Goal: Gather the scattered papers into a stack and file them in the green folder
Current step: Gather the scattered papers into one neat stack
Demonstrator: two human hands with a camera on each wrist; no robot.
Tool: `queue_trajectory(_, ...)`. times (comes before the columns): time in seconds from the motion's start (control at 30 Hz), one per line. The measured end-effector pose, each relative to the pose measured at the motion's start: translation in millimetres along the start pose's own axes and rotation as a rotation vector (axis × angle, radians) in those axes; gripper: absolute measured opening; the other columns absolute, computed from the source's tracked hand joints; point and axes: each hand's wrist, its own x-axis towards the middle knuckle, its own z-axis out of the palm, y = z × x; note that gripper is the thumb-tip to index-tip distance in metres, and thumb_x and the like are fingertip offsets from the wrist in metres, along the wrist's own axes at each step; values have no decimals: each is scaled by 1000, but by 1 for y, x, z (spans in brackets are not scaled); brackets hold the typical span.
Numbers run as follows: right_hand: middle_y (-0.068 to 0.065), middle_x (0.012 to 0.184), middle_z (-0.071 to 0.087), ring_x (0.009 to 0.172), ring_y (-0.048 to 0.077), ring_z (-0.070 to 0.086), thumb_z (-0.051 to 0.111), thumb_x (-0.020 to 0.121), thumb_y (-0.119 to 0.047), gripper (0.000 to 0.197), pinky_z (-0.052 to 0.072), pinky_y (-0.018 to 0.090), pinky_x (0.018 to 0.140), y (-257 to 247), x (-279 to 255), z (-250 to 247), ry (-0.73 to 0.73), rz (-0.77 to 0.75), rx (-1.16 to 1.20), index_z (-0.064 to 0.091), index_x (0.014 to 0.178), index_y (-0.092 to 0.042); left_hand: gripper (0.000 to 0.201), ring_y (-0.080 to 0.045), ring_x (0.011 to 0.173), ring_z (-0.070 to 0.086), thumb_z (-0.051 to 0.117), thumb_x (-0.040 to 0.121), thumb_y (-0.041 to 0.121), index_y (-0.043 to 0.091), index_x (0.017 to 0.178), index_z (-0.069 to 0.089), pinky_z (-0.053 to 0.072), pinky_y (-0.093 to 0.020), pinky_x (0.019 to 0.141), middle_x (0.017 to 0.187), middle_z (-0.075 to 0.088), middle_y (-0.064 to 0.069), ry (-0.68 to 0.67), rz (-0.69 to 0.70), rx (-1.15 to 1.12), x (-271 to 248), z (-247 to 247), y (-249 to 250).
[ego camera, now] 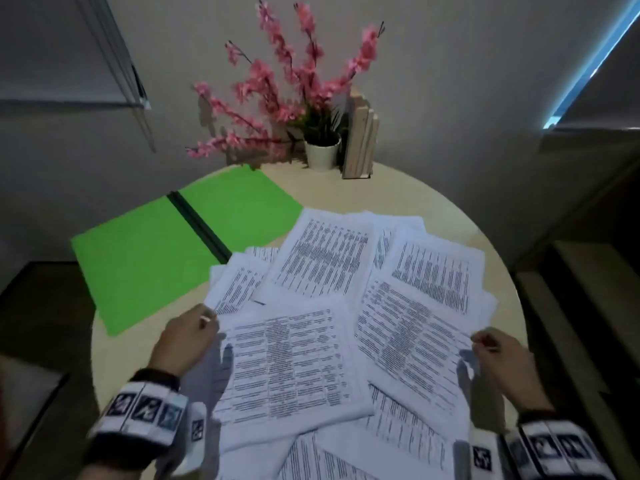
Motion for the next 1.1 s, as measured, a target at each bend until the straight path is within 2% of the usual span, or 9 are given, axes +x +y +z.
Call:
queue_trajectory(0.1, 15, 95, 63, 96, 29, 59, 61, 81, -6, 6, 31, 25, 71, -16, 51, 23, -93, -85, -108, 57, 85, -9, 27, -30, 99, 59, 50, 89, 21, 4, 109, 57, 42, -31, 77, 104, 63, -15, -177, 118, 91, 28, 56, 45)
queue_trajectory(0.2, 14, 127, 56, 114, 31, 52, 69, 77, -28, 48, 43, 39, 94, -28, 94, 50, -226, -38, -263, 55, 118, -7, 58, -33, 124, 38, 59, 81, 40, 8, 126, 43, 39, -42, 96, 136, 39, -15, -341, 194, 366, 36, 110, 71)
queue_trajectory(0.33, 13, 126, 54, 114, 31, 52, 76, 67, -45, 79, 41, 48, 98, -28, 114, 71, -351, -43, -420, 42, 130, -11, 69, -33, 125, 35, 65, 75, 49, 7, 125, 43, 39, -47, 100, 135, 35, -12, -391, 167, 641, 51, 127, 68)
queue_trajectory(0.53, 19, 108, 61, 88, 24, 53, 54, 85, -22, 40, 35, 28, 75, -2, 109, 89, -361, -104, -250, 56, 116, 4, 26, -21, 70, 57, 56, 90, 20, 2, 108, 60, 41, -22, 58, 95, 65, -14, -228, 65, -63, 79, 96, 81)
queue_trajectory(0.63, 29, 99, 57, 97, 42, 57, 50, 90, -8, 21, 41, 36, 73, 0, 102, 82, -312, -68, -210, 58, 102, 7, 34, -27, 86, 62, 52, 92, 21, -1, 118, 57, 40, -25, 68, 110, 66, -20, 4, -72, -155, 111, 82, 87)
queue_trajectory(0.77, 14, 65, 43, 57, 25, 39, 44, 86, 2, 12, 24, 29, 50, -2, 87, 75, -159, 36, -2, 47, 75, -1, 58, -39, 129, 39, 55, 89, 29, -5, 133, 38, 37, -42, 101, 139, 40, -25, -21, -260, 51, 134, 97, 74)
queue_trajectory(0.93, 7, 58, 38, 54, 21, 34, 37, 77, 5, 22, 25, 27, 50, -3, 82, 99, -34, 291, 307, 43, 65, -12, 57, -38, 126, 44, 61, 85, 14, -1, 133, 34, 38, -50, 105, 137, 43, -22, -77, -236, -38, 133, 121, 61)
queue_trajectory(1.03, 7, 80, 49, 68, 22, 46, 39, 86, -7, 11, 36, 32, 62, -30, 69, 114, -70, 353, 547, 49, 84, -11, 27, -37, 108, 55, 46, 91, 9, -2, 114, 54, 44, -46, 90, 119, 56, -24, 12, -75, 41, 124, 122, 67)
queue_trajectory(1.1, 5, 127, 52, 114, 29, 52, 47, 91, -41, 49, 44, 40, 94, -49, 60, 122, -193, 329, 560, 44, 128, -10, 32, -36, 113, 49, 43, 93, 14, 5, 123, 51, 40, -42, 91, 123, 49, -21, -18, 60, 75, 108, 124, 73)
